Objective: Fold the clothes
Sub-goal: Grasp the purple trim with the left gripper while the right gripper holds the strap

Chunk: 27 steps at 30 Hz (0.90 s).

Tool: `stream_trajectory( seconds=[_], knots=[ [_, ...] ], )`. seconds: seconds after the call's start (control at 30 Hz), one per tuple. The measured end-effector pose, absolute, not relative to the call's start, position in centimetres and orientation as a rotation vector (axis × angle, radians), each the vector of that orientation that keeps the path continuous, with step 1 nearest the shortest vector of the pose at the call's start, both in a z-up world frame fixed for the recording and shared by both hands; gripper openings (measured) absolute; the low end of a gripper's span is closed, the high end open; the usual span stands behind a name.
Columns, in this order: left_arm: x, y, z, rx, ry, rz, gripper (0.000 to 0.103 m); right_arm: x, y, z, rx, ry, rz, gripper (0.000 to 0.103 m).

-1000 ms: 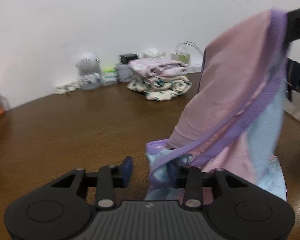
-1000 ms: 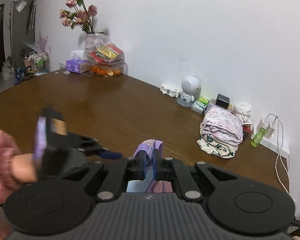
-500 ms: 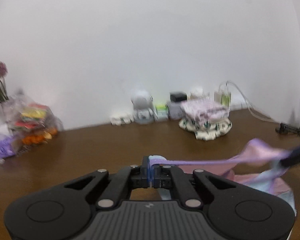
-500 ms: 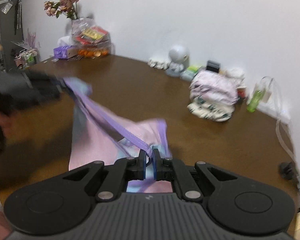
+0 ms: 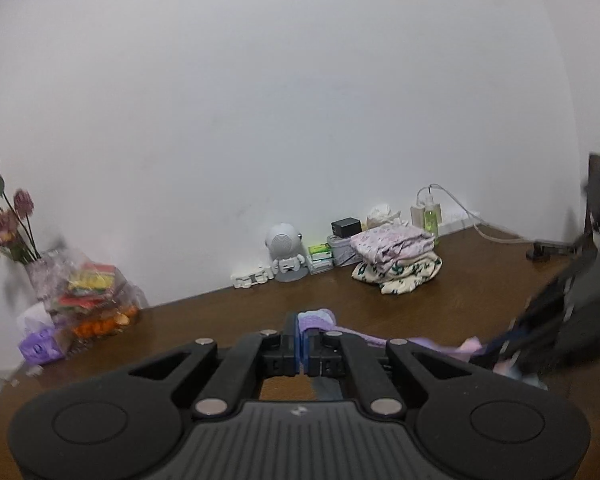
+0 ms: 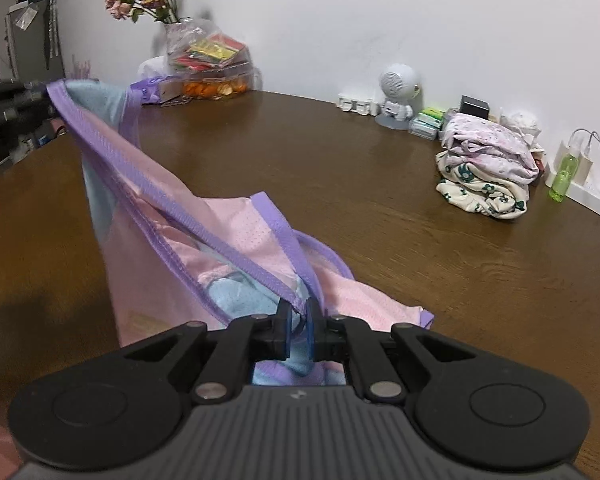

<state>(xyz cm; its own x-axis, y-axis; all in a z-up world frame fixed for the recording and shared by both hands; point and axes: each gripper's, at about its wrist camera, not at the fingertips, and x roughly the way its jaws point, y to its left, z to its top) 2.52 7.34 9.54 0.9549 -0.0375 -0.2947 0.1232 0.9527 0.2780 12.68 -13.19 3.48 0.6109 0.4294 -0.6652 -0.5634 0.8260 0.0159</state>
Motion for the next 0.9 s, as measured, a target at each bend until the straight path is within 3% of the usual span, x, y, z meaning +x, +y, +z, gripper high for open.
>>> stream_trajectory(
  seconds=[0.37, 0.5, 0.7, 0.77, 0.9],
  knots=[
    [0.9, 9.4, 26.8, 0.385, 0.038, 0.052, 0.001, 8.7, -13.3, 28.1, -0.313, 0.246, 0.524, 0.005],
    [4.5, 10.0, 29.6, 0.353, 0.092, 0.07, 0.001, 12.3, -11.4, 30.4, -0.35, 0.236, 0.488, 0.005],
    [20.5, 10.8, 28.5, 0.331, 0.247, 0.257, 0.001, 25.1, -6.6, 29.9, -0.345, 0.321, 0.396, 0.005],
    [25.0, 11.6, 28.8, 0.313, 0.205, 0.334, 0.001, 30.3, -4.4, 29.2, -0.34, 0.34, 0.351, 0.005],
    [28.8, 13.0, 32.7, 0.236, 0.057, 0.406, 0.001, 34.3, -1.9, 32.5, -0.326, 0.204, 0.291, 0.005]
  ],
)
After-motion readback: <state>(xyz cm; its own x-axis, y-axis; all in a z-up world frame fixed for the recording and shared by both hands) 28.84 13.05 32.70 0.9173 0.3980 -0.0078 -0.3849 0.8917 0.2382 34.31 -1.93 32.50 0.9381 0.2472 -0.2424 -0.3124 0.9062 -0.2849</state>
